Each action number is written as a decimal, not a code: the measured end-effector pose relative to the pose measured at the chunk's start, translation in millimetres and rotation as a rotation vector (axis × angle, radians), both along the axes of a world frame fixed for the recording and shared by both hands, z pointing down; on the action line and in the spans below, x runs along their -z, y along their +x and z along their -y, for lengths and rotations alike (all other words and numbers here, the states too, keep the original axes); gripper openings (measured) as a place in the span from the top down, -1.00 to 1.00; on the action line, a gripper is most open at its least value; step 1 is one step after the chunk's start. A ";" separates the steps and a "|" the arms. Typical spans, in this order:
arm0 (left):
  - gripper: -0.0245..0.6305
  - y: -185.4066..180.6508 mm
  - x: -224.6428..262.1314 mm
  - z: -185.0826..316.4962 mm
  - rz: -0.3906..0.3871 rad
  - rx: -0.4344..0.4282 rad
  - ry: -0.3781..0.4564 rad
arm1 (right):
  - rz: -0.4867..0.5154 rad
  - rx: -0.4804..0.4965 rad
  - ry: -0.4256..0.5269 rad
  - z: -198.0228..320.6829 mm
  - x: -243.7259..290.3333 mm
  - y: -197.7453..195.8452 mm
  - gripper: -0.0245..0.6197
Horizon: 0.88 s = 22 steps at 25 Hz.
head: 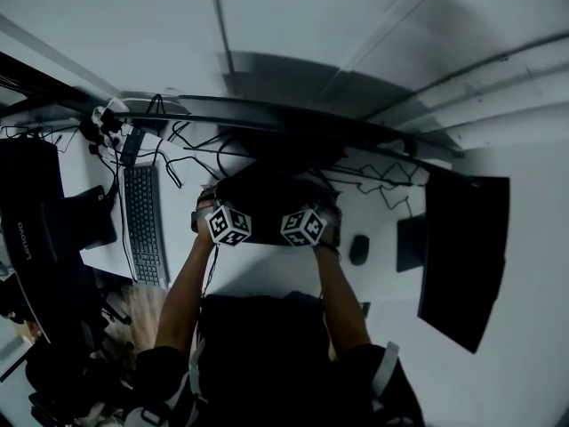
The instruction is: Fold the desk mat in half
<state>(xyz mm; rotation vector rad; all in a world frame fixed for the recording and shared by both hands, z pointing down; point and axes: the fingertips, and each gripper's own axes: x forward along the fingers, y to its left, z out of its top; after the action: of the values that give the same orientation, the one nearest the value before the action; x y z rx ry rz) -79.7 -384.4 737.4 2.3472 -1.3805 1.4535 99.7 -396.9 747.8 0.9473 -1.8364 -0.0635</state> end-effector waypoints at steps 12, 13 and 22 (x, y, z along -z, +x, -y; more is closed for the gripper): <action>0.85 -3.1 -32.3 11.9 0.015 -0.009 -0.044 | -0.028 -0.009 -0.012 12.4 -27.2 1.3 0.85; 0.85 -4.0 -35.3 12.0 0.016 -0.008 -0.047 | -0.027 -0.012 -0.015 12.9 -29.7 1.6 0.85; 0.78 -2.7 -45.0 17.8 -0.013 0.042 -0.008 | -0.020 -0.034 -0.026 15.3 -43.9 5.2 0.76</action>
<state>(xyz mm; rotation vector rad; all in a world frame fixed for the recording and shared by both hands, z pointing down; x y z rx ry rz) -82.5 -402.3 782.3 2.3042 -1.4092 1.4273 104.8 -412.1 791.7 0.9563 -1.7986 -0.0281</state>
